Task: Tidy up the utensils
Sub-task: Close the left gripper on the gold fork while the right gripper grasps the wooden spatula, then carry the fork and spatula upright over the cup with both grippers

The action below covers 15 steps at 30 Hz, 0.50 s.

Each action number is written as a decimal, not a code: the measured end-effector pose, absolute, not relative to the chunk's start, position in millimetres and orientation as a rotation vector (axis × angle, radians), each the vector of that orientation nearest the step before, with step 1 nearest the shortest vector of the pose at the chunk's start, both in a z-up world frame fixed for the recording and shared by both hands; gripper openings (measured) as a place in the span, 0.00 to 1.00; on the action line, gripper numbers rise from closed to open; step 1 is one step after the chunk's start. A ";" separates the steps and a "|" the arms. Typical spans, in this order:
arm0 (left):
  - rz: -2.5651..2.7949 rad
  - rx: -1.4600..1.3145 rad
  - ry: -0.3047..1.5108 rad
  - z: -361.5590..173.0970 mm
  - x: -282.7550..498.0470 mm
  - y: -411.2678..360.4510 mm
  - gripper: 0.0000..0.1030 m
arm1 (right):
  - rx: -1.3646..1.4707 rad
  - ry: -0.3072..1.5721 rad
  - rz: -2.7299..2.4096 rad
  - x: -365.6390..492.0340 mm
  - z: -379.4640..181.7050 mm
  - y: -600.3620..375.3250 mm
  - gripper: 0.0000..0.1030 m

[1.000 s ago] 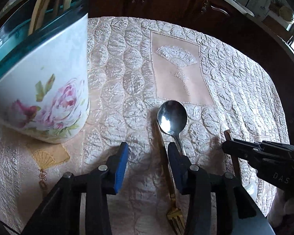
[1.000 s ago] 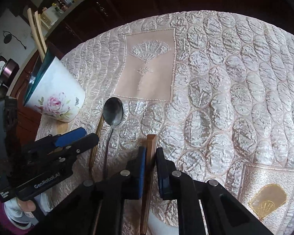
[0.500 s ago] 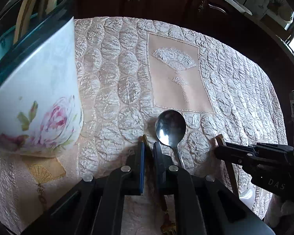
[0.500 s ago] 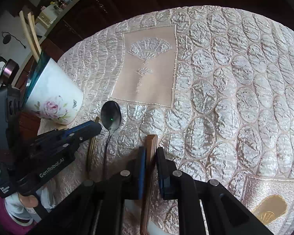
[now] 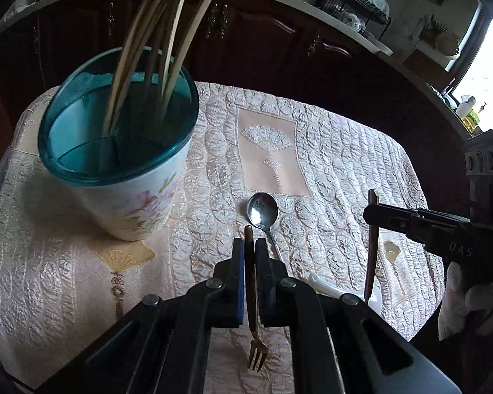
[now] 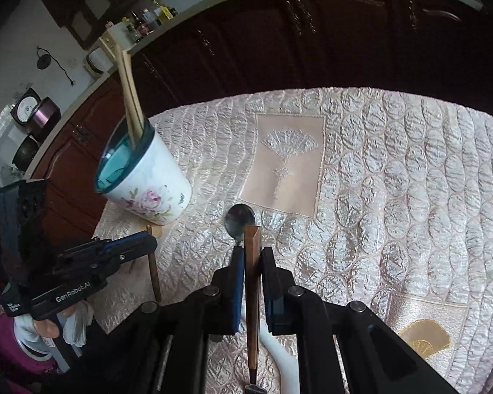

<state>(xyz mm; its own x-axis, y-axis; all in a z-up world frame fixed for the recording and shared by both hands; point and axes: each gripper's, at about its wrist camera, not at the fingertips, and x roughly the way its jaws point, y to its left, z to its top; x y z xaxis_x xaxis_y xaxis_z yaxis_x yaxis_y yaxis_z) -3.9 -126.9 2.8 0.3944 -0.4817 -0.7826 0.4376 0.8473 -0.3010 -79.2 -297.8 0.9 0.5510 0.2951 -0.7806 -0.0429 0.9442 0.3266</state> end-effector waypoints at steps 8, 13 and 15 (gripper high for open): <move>-0.611 -0.057 0.931 43.5 -29.1 -100.4 0.06 | 0.227 0.892 0.229 -100.7 40.9 -286.3 0.12; -0.626 -0.063 0.871 78.7 -31.9 -87.3 0.05 | 0.208 0.838 0.247 -100.9 68.8 -278.4 0.11; -0.634 -0.074 0.850 95.0 -30.8 -82.1 0.05 | 0.197 0.809 0.257 -98.1 83.2 -274.0 0.11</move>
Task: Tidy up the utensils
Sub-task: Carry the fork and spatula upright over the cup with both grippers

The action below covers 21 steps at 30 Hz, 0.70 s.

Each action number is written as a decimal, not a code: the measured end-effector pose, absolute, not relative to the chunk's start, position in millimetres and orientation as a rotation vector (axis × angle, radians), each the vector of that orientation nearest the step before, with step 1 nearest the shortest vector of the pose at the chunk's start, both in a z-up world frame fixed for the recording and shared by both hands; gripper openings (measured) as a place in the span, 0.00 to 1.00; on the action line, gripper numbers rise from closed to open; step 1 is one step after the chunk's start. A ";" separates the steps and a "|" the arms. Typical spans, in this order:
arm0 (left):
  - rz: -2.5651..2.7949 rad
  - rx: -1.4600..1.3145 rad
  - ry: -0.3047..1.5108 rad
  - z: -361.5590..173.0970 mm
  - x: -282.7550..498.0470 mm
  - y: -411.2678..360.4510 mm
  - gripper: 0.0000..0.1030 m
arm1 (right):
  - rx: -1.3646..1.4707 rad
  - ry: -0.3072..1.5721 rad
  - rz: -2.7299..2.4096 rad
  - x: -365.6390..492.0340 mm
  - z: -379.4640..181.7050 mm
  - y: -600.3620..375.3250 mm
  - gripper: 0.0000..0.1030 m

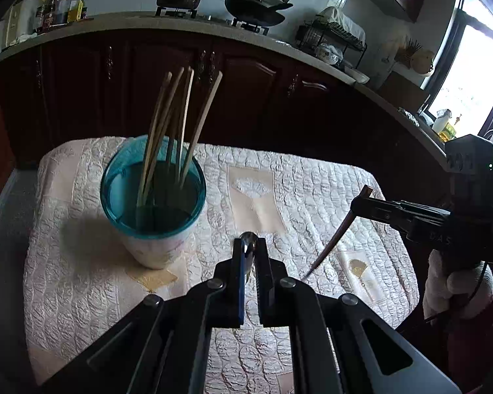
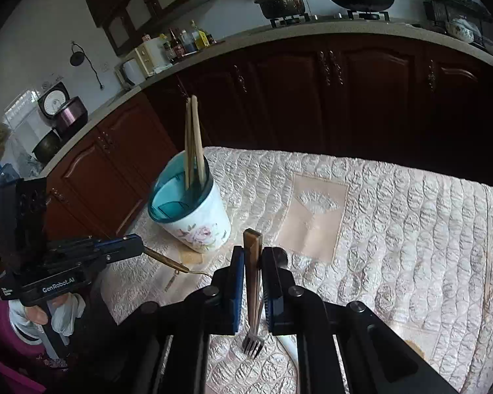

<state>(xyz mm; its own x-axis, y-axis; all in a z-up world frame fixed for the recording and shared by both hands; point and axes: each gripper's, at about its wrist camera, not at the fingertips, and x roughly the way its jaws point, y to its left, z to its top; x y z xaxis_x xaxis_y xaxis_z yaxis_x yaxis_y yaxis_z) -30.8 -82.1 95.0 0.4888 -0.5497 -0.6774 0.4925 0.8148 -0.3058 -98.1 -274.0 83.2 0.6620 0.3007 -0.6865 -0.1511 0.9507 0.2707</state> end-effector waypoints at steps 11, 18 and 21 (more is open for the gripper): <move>-0.548 -0.131 0.707 174.6 7.7 -34.6 0.05 | 0.176 0.614 0.332 -67.8 184.5 -241.9 0.11; -0.452 -0.088 0.690 172.9 47.3 -23.1 0.05 | 0.129 0.563 0.340 -37.7 210.9 -201.3 0.11; -0.411 -0.065 0.704 158.5 62.2 -23.6 0.05 | 0.118 0.573 0.337 -20.1 204.9 -183.3 0.11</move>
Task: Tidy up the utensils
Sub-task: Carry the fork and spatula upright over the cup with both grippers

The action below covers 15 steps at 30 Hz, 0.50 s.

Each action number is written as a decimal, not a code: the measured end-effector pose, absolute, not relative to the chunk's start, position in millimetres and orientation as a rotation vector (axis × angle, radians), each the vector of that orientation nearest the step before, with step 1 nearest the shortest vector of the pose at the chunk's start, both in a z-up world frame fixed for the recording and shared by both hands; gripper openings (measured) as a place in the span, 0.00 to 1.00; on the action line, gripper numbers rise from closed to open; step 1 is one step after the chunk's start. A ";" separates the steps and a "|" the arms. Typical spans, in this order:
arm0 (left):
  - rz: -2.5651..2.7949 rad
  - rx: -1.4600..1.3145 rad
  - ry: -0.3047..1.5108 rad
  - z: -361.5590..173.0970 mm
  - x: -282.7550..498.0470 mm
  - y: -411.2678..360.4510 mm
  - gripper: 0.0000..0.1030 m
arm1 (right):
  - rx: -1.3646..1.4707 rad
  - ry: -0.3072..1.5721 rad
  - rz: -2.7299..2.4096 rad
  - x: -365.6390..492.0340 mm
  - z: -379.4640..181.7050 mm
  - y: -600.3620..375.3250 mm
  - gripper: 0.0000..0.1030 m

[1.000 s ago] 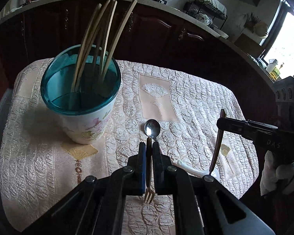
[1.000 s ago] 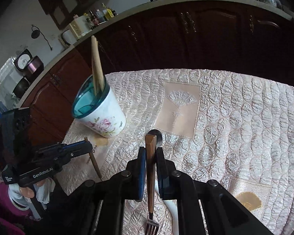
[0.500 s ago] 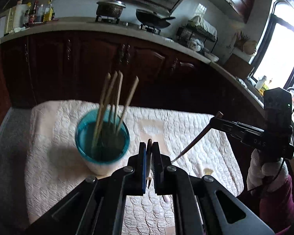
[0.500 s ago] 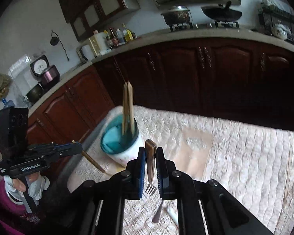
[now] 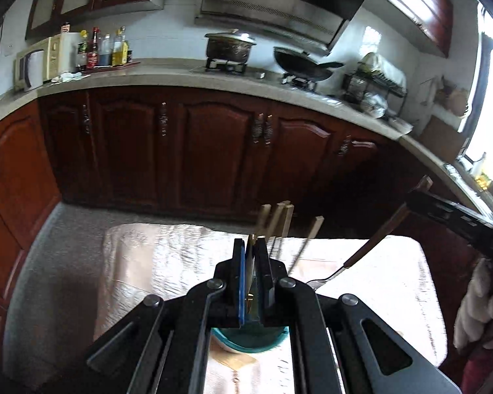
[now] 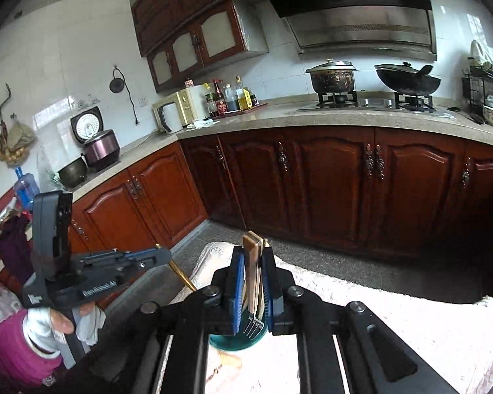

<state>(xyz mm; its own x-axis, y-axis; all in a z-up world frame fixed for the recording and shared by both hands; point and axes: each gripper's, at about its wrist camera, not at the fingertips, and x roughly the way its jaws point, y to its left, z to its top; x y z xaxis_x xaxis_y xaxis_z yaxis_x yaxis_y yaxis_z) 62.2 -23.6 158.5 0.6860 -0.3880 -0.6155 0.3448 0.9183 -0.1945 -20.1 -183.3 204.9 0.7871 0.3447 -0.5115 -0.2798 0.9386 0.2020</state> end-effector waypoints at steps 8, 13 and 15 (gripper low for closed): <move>-0.353 -0.041 0.769 114.7 83.0 -26.3 0.05 | 0.027 0.617 0.293 13.6 167.6 -145.2 0.11; -0.355 -0.051 0.807 95.5 90.1 -27.2 0.05 | 0.027 0.678 0.311 27.7 138.1 -140.4 0.11; -0.356 -0.051 0.822 88.7 92.0 -28.1 0.05 | 0.036 0.707 0.320 34.6 126.2 -140.6 0.11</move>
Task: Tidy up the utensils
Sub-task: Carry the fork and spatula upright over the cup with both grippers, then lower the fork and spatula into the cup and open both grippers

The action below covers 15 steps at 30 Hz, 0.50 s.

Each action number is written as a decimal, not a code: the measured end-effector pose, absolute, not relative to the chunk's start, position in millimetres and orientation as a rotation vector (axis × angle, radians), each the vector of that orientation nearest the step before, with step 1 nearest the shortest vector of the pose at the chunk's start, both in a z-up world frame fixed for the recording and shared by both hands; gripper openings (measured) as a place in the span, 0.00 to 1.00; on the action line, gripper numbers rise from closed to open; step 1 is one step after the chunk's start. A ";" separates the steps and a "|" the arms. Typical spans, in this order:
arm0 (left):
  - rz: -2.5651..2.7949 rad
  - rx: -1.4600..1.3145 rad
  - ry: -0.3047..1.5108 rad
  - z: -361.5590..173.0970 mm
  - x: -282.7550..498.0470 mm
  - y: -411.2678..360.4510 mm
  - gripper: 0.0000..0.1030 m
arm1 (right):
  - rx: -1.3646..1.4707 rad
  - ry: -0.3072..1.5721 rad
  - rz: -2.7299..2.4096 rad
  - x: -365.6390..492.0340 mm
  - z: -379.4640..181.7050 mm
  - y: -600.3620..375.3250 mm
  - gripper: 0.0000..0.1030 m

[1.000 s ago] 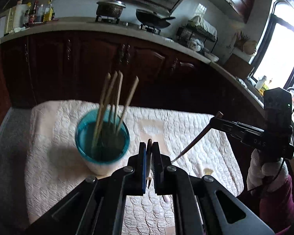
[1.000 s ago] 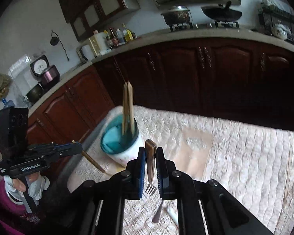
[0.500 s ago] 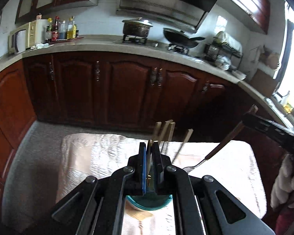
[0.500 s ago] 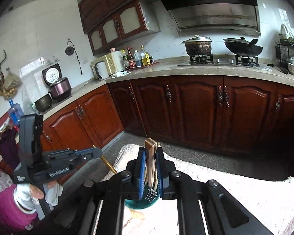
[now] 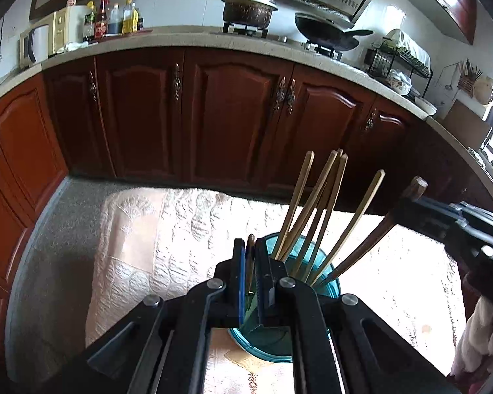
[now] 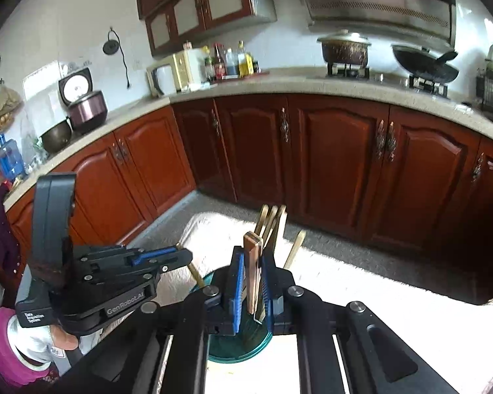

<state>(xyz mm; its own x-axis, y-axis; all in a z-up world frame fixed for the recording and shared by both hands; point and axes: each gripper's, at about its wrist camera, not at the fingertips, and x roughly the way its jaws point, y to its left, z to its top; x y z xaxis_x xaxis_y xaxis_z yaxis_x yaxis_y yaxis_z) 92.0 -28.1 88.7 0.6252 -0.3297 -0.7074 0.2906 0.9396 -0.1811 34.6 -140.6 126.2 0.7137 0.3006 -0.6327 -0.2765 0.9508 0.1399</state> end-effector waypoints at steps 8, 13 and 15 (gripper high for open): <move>-0.333 -0.051 0.884 65.1 102.4 -36.7 0.05 | 0.117 0.794 0.342 56.7 86.9 -147.2 0.15; -0.320 -0.065 0.894 60.4 103.7 -34.9 0.09 | 0.176 0.789 0.348 57.8 79.0 -162.0 0.20; -0.318 -0.063 0.892 60.8 102.1 -34.6 0.19 | 0.189 0.792 0.344 56.2 77.5 -167.1 0.23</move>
